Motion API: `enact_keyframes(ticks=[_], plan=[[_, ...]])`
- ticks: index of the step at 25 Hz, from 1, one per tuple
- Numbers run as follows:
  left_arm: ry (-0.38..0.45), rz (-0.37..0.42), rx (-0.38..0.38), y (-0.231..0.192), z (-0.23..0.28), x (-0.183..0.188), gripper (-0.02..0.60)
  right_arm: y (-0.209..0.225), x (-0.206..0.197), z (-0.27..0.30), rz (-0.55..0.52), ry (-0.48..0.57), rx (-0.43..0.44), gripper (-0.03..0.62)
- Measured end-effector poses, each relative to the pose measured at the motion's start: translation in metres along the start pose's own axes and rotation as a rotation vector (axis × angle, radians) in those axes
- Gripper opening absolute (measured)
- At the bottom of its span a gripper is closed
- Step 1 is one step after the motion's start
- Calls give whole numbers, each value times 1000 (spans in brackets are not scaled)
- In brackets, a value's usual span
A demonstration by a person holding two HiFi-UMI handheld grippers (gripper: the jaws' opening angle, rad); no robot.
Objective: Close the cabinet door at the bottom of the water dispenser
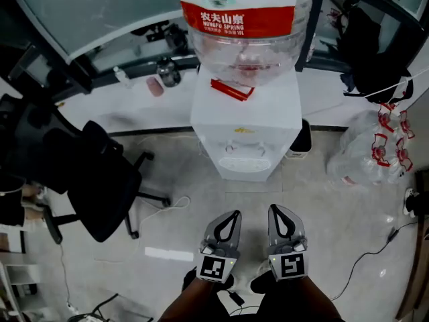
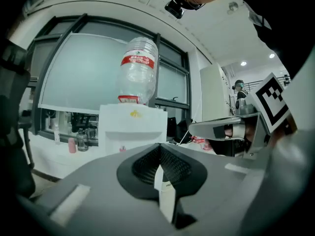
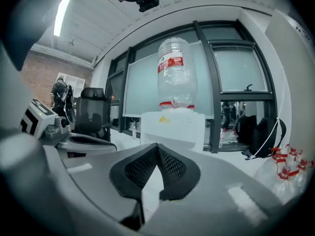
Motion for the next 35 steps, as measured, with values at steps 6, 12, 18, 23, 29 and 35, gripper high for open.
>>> enact_keyframes(ticks=[6,12,18,23,29,35], plan=[[-7,-23,-15,12,-14,117,20,7,121,-19,-32,20,11,3],[-3,13,-24,17,-32,179,20,4,184,-43,-96,44,35,3],[13,1,2,16,-44,201,20,3,204,-55,-93,29,7,3],[30,27,-7,21,-52,216,20,-3,227,-64,-106,52,-16,3],[57,38,-2,20,-50,230,20,-2,234,-72,-67,67,-50,3],[80,31,13,19,-52,240,20,-1,243,-72,-43,93,-66,3]])
Point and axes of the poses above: the fingertips, and each gripper's own axes: z forward along the fingers, y to its right, x out of its top, the point moved 4 cm from there along -z, backward along the fingers, and after that the axes turned 5 degrees about y, right-handed, at the moved point
